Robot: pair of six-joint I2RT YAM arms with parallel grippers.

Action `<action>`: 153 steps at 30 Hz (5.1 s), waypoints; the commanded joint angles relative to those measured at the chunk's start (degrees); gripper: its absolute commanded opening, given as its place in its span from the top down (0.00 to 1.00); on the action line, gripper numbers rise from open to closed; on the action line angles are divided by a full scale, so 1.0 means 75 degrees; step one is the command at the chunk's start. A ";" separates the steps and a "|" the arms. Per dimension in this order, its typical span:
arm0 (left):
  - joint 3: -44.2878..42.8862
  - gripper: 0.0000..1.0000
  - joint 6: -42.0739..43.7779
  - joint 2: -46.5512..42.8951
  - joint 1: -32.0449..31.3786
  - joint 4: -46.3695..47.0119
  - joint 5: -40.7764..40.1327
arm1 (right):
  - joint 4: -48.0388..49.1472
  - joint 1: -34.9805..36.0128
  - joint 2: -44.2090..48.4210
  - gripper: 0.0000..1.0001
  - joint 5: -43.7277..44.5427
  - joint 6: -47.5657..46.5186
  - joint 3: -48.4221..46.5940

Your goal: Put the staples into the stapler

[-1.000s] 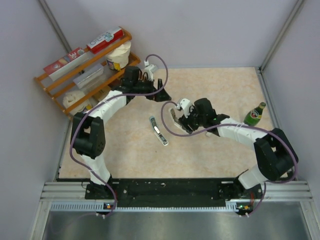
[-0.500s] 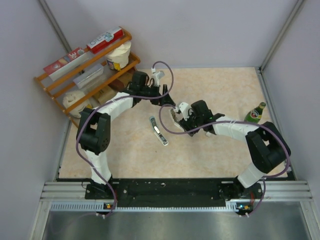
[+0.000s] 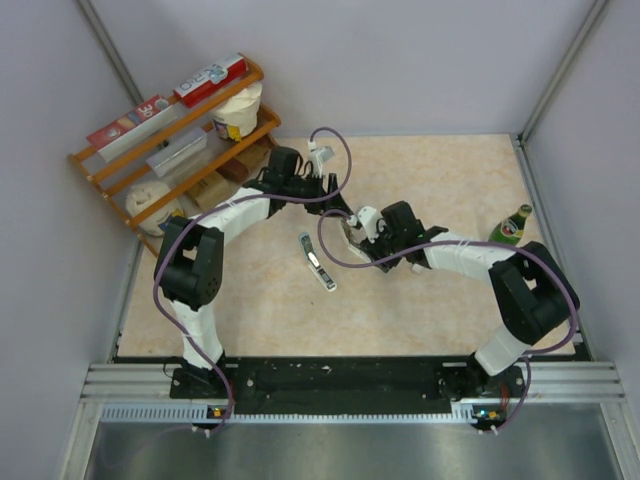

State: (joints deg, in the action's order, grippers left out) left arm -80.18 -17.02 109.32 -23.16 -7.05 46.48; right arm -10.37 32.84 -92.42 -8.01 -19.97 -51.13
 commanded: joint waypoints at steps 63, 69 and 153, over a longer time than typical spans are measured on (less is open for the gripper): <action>0.0261 0.41 -0.0403 -0.0114 -0.0393 0.0600 0.0412 | -0.0434 0.0379 -0.0486 0.78 0.0189 -0.0185 -0.0706; 0.0226 0.41 -0.0473 -0.0150 -0.0451 0.0659 0.0471 | -0.0445 0.0391 -0.0486 0.78 0.0189 -0.0185 -0.0717; -0.0911 0.47 0.0839 -0.0126 -0.0545 -0.1041 0.0775 | -0.0504 0.0414 -0.0556 0.77 0.0236 -0.0174 -0.0752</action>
State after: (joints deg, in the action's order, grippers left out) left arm -86.94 -8.64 112.03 -26.06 -19.27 44.40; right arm -14.04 34.76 -95.44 -6.17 -20.88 -54.48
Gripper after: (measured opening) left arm 0.528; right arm 0.231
